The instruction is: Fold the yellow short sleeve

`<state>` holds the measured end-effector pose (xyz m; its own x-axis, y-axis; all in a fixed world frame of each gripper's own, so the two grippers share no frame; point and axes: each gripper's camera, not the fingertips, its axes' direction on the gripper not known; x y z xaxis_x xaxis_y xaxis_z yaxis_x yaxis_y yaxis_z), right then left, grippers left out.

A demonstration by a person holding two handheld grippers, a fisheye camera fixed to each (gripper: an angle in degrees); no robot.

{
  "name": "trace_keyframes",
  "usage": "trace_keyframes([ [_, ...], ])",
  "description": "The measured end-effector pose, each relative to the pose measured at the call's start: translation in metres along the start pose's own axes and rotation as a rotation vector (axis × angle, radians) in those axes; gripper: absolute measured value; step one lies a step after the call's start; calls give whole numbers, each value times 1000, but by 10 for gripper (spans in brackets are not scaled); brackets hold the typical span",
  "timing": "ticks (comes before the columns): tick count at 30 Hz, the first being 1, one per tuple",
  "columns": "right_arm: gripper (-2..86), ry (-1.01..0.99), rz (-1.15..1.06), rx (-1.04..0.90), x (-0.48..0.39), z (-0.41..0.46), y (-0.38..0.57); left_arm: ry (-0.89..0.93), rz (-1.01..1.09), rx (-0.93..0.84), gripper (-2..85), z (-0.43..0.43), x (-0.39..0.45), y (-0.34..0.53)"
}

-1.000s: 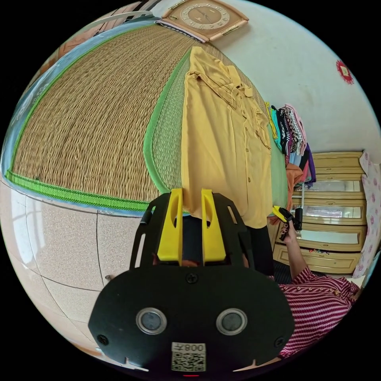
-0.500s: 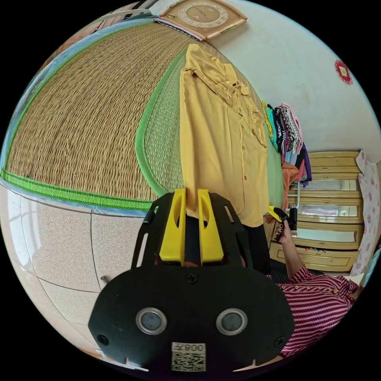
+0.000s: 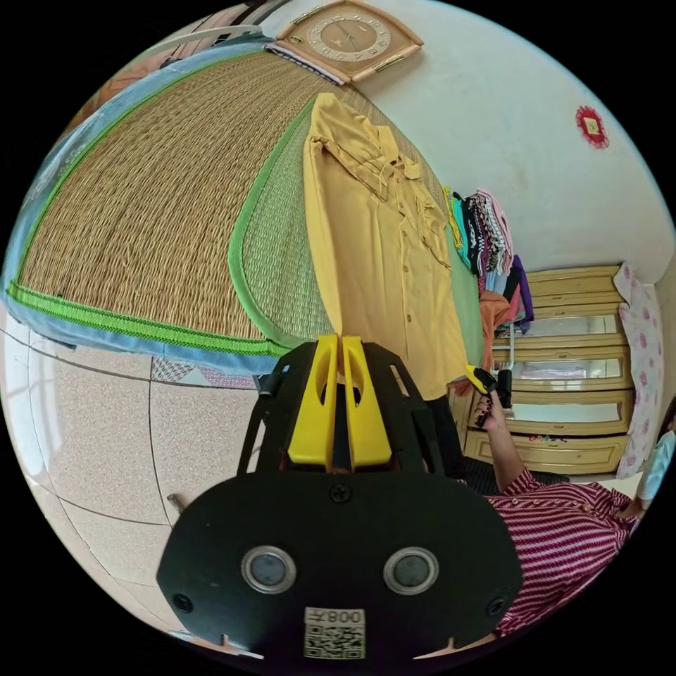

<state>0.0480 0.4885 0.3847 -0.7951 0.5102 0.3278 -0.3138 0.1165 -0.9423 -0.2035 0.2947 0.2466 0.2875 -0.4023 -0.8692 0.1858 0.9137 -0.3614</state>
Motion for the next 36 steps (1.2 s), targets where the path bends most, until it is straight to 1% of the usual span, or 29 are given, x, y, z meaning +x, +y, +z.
trace_keyframes([
  [7,2,-92,-91,14,-58,-21,47,91,35,58,7,-56,42,41],
  [19,2,-148,-218,-23,-144,-37,158,238,117,148,6,-168,98,137],
  [24,2,-158,-240,-53,-162,-39,200,272,134,155,6,-197,107,175],
  [29,2,-181,-244,-56,-171,-46,233,324,126,199,5,-230,105,209],
  [36,2,-203,-265,-42,-183,-61,261,361,141,227,6,-254,102,234],
])
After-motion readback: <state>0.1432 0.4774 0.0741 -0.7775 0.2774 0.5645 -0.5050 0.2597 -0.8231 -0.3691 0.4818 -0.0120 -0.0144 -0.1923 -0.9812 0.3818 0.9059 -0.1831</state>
